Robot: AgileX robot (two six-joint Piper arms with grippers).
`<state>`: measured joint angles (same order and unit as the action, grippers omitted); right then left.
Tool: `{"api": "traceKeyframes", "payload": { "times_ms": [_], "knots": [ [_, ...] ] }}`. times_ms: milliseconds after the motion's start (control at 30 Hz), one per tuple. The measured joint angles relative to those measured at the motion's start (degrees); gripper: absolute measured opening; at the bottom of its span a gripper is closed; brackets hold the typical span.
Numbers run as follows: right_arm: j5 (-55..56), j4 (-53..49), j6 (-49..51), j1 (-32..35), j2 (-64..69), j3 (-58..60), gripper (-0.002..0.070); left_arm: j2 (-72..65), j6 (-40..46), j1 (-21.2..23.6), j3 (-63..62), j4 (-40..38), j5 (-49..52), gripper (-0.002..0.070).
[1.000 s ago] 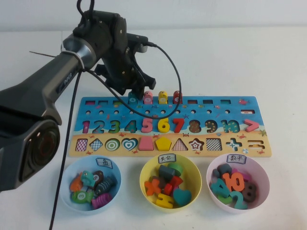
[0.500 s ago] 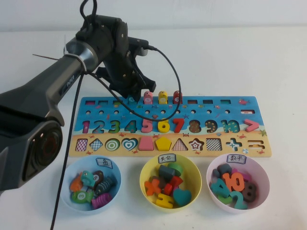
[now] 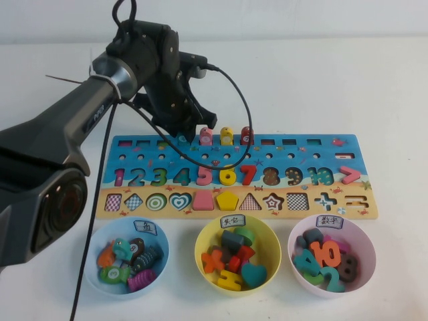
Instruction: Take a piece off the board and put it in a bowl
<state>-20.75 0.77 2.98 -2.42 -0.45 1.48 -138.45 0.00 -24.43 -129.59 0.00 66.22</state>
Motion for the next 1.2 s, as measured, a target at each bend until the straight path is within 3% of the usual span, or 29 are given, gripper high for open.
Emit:
{"api": "traceKeyframes", "payload": {
  "times_ms": [533,867,1000,1200],
  "knots": [
    [0.0,0.0,0.0,0.0,0.0,0.0,-0.0017,1.5,0.4,0.0,-0.1,1.2,0.5,0.0206],
    [0.0,0.0,0.0,0.0,0.0,0.0,-0.0017,15.3,11.4,0.0,0.5,1.4,4.5,0.0206],
    [0.0,0.0,0.0,0.0,0.0,0.0,-0.0017,23.5,12.7,0.0,7.1,1.6,4.7,0.0206],
    [0.0,0.0,0.0,0.0,0.0,0.0,-0.0017,36.1,12.8,0.0,27.7,0.0,4.8,0.0206]
  ]
}}
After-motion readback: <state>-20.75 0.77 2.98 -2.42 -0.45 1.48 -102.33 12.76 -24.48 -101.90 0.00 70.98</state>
